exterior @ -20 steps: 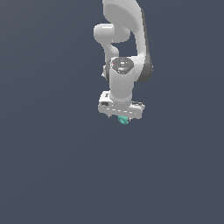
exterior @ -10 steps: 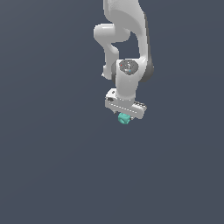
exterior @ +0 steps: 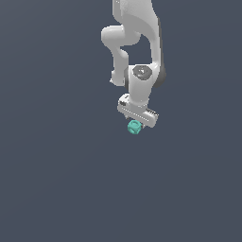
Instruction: Pick up the object and move it to a goal position.
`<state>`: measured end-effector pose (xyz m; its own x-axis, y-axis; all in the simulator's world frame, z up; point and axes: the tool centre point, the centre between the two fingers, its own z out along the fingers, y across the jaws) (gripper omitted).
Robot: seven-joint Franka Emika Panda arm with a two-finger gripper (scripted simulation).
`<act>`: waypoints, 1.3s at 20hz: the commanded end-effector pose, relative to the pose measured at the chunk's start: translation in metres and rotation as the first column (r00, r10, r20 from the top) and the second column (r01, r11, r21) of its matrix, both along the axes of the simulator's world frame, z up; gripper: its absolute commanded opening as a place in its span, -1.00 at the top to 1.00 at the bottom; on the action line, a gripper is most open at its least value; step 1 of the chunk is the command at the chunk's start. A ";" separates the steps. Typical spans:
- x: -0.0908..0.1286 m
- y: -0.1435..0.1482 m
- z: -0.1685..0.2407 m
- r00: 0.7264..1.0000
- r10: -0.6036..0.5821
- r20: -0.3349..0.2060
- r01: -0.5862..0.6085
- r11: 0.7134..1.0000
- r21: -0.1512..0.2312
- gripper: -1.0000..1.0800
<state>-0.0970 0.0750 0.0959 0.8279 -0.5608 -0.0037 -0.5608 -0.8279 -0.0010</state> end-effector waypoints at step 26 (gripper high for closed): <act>-0.013 0.004 -0.054 0.998 -0.065 0.002 0.065 0.998 -0.003 -0.92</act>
<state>-0.1100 0.0792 0.0455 0.7902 -0.6128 -0.0007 -0.6128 -0.7902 0.0010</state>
